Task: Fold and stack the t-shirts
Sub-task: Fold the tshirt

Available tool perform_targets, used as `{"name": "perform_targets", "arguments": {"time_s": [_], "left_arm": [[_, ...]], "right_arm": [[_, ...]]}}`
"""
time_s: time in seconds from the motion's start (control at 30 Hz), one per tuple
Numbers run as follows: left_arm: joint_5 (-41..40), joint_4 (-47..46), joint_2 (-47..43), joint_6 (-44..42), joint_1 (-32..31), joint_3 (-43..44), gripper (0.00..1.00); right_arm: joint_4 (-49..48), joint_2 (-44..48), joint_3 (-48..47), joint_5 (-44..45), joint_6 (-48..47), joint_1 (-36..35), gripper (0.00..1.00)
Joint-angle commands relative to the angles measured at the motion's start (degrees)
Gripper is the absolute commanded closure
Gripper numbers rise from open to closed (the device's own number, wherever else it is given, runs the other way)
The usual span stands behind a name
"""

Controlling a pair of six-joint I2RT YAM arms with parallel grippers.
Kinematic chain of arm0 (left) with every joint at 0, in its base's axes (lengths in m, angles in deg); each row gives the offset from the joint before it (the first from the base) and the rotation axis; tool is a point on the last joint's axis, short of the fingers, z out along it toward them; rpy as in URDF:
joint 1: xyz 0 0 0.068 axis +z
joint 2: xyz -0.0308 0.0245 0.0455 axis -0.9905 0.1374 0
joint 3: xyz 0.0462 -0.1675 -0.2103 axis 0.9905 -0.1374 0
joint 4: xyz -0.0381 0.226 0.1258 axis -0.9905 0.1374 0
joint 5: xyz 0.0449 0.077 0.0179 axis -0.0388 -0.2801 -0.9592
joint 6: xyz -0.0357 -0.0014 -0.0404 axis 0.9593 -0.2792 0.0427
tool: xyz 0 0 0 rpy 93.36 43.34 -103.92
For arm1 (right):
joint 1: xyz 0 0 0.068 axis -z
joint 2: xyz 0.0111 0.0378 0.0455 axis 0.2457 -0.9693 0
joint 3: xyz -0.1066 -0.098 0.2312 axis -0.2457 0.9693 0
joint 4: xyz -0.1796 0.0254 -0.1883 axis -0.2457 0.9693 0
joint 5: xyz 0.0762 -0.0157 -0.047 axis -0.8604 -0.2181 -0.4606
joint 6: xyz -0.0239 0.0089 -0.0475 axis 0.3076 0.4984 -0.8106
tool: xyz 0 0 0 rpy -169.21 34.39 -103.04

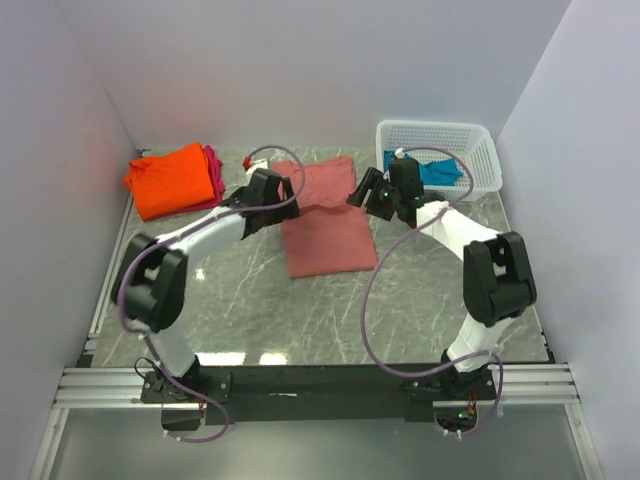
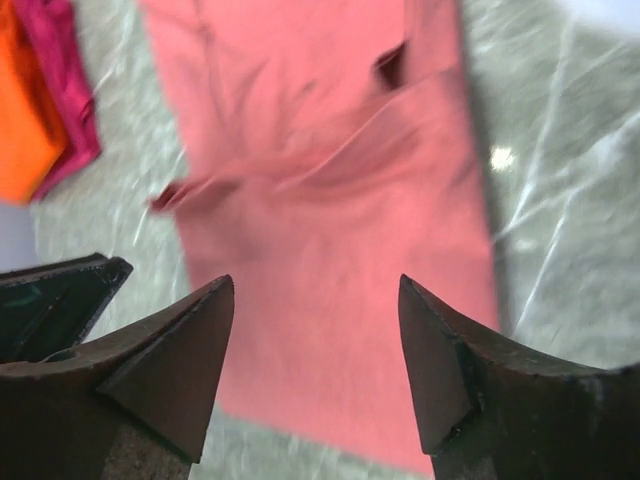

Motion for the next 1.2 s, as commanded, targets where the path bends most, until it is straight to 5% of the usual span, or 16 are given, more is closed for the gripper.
{"name": "perform_targets", "arguments": {"time_s": [0.0, 0.2, 0.43, 0.77, 0.97, 1.17], "left_arm": [[3.07, -2.62, -10.13, 2.66, 0.04, -6.42, 0.01], [5.10, -1.68, -27.26, 7.06, -0.48, -23.21, 0.01], [3.34, 6.67, -49.39, 13.65, -1.10, -38.14, 0.01], [5.27, 10.03, -58.05, 16.29, -1.37, -42.21, 0.01], [8.61, 5.38, -53.66, 14.27, -1.54, -41.51, 0.01], [13.27, -6.31, -41.80, 12.87, -2.42, -39.06, 0.01]], "right_arm": [[-3.65, 5.86, 3.85, -3.26, -3.26, -2.36, 0.26], [-1.28, 1.04, 0.36, -1.97, -6.69, -10.27, 0.24], [1.53, -16.51, -19.64, -5.39, -6.08, -14.84, 0.24], [9.79, -37.37, -53.87, -7.14, -2.56, -15.29, 0.24], [7.77, -25.27, -43.89, -4.08, -6.33, -14.06, 0.23], [0.76, -0.76, -10.69, 1.55, -5.03, -10.72, 0.23]]}}
